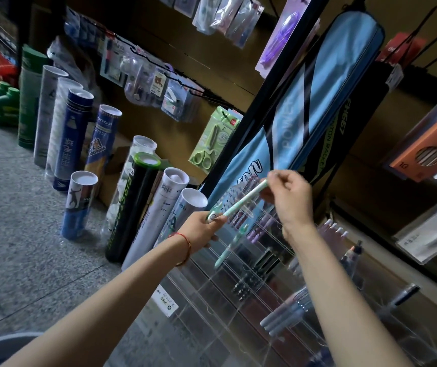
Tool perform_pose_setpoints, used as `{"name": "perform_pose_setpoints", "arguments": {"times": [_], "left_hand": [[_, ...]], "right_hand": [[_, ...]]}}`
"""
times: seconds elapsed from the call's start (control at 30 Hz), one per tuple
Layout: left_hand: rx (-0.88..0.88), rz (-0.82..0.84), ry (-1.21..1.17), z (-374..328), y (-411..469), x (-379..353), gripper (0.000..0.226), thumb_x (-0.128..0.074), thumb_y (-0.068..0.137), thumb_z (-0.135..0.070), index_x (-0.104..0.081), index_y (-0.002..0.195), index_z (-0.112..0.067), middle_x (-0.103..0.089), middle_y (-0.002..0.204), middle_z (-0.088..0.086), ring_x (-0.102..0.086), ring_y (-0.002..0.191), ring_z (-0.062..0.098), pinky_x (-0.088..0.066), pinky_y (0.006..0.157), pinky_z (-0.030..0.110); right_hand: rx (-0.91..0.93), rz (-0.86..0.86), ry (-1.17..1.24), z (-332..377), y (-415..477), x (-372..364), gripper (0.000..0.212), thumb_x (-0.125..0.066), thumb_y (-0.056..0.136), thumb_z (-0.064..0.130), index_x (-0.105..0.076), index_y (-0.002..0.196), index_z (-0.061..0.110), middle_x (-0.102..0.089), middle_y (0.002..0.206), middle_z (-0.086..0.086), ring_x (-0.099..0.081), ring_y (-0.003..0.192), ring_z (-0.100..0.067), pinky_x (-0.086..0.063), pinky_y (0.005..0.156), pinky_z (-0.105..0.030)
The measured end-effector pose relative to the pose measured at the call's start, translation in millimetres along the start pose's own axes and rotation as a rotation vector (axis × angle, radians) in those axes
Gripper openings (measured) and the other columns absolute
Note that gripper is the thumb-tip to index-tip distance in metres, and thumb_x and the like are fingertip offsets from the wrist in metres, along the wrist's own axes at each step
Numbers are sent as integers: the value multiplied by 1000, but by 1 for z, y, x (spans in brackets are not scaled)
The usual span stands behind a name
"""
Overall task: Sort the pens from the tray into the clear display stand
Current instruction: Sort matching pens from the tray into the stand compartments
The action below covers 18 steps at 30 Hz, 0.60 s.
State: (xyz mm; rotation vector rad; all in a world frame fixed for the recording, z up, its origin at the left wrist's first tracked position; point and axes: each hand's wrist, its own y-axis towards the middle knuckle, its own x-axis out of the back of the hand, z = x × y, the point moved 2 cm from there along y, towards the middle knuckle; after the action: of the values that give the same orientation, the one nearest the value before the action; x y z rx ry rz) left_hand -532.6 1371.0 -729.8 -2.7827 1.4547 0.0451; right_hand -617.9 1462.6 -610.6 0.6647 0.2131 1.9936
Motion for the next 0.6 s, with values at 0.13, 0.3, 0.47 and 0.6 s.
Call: {"name": "perform_pose_setpoints", "arguments": {"times": [0.13, 0.3, 0.47, 0.6], "left_hand": [[-187, -42, 227, 3, 0, -4, 28, -47, 96, -16, -60, 117, -3, -43, 131, -12, -61, 83, 20, -48, 63, 23], [-220, -38, 368, 2, 0, -1, 39, -44, 96, -11, -46, 135, -15, -37, 147, -8, -57, 62, 14, -44, 53, 9], [-194, -49, 429, 0, -2, 4, 40, -44, 97, -14, -46, 135, -21, -54, 134, 8, -53, 52, 15, -48, 65, 26], [-189, -25, 427, 1, -1, 2, 39, -43, 97, -14, -46, 135, -21, -49, 140, 1, -55, 52, 16, -47, 59, 23]], "right_hand": [[334, -111, -192, 7, -9, 0, 5, -55, 92, 10, -55, 86, 10, -57, 77, 8, -57, 70, -4, -46, 67, -7], [192, 87, -380, -37, -15, -14, 8, -54, 92, 13, -55, 87, 7, -54, 75, 8, -50, 67, 2, -41, 55, -3], [30, 196, -424, -58, -14, -15, 16, -58, 91, 21, -53, 76, 17, -57, 75, 4, -56, 64, -12, -47, 52, -16], [-14, 251, -464, -65, -13, -15, 18, -59, 90, 20, -52, 73, 21, -59, 77, 1, -58, 70, -18, -52, 64, -29]]}}
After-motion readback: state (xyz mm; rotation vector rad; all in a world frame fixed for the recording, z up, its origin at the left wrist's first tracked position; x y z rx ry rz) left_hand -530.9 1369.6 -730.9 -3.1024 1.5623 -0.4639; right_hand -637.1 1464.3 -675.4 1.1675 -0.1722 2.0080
